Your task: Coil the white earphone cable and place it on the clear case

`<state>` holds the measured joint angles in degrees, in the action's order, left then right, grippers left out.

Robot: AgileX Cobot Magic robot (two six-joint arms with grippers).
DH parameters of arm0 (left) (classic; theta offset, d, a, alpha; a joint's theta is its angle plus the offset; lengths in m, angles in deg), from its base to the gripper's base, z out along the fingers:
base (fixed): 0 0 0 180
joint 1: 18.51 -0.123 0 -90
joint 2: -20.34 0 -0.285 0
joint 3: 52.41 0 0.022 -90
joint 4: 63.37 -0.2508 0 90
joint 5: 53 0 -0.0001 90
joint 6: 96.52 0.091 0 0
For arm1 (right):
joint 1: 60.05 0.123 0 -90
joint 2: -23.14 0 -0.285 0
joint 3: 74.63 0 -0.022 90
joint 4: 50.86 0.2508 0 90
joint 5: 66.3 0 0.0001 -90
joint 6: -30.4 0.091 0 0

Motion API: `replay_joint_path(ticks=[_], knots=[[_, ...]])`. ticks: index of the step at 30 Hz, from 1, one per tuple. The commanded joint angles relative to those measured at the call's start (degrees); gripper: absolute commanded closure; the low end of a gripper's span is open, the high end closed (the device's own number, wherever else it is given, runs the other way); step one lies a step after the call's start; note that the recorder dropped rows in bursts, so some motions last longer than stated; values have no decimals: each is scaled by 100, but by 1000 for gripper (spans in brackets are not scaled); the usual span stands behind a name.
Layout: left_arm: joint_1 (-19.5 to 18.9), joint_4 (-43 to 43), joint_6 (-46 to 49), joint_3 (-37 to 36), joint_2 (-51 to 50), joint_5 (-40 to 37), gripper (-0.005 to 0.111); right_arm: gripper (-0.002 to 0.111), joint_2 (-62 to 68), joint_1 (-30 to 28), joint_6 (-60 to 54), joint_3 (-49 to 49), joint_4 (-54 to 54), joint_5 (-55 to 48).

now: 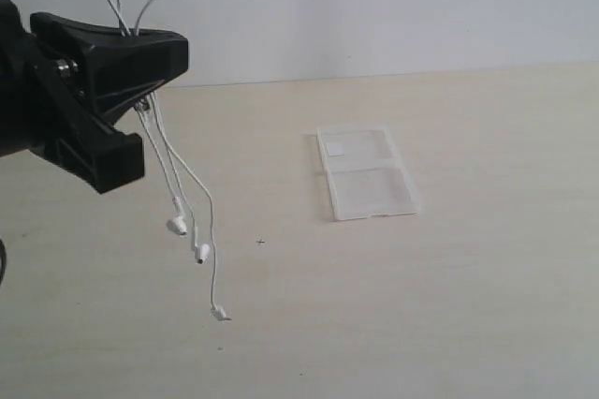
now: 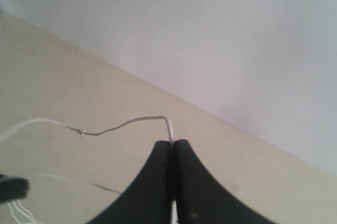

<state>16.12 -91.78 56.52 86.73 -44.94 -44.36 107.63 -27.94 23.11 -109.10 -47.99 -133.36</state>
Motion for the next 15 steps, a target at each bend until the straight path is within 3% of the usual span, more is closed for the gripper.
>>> replay_joint_path(ticks=[1,6,12,15], knots=[[-36,74,-39,48,297,-375,107,108,-7,-10,166,421,-722,-290],[-36,74,-39,48,534,-863,107,106,-7,-10,228,1098,-750,-290],[-36,74,-39,48,783,-1304,107,73,66,-10,-98,2102,-322,-290],[-36,74,-39,48,868,-1615,107,61,77,-10,-260,2521,11,-290]])
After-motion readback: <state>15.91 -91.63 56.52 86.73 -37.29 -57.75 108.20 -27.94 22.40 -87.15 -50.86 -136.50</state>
